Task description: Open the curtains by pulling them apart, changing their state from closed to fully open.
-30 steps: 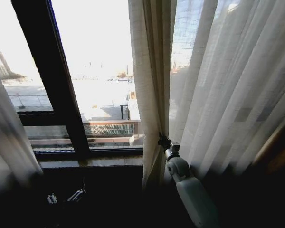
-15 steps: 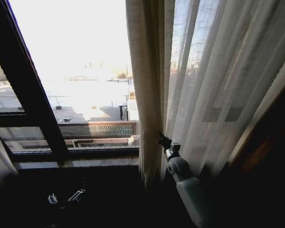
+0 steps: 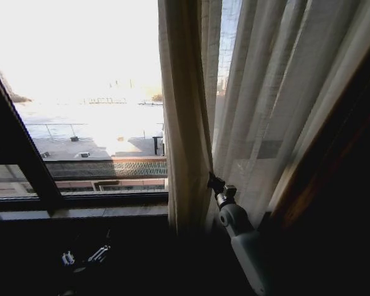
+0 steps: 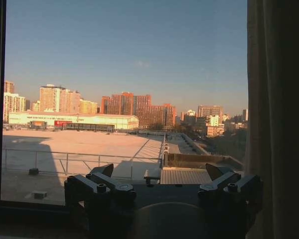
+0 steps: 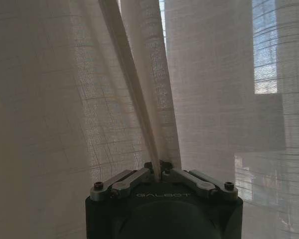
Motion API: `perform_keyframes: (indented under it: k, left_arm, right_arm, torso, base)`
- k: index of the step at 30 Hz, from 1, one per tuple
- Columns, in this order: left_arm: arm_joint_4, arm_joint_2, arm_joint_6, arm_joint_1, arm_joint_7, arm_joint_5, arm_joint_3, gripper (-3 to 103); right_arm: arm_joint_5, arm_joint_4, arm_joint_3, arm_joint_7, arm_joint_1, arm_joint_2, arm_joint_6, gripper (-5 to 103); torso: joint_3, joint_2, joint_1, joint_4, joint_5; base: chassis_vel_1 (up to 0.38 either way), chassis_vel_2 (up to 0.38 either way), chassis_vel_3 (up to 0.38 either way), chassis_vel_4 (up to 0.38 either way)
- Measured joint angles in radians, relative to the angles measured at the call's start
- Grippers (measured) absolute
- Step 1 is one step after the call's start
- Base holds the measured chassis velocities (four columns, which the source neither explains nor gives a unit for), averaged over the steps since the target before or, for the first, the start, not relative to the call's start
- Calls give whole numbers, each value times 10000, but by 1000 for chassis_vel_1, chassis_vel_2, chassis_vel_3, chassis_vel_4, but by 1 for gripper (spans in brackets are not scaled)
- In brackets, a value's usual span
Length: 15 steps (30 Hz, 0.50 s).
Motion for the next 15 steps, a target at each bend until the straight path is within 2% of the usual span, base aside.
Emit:
perform_keyframes:
  k: [15]
  left_arm:
    - [65, -1, -23, -59, 1, -4, 21, 100]
  right_arm:
    - [-51, -10, -29, -7, -50, 17, 6, 0]
  torso:
    - [-1, 1, -1, 1, -3]
  base:
    - [-351, -355, 350, 357]
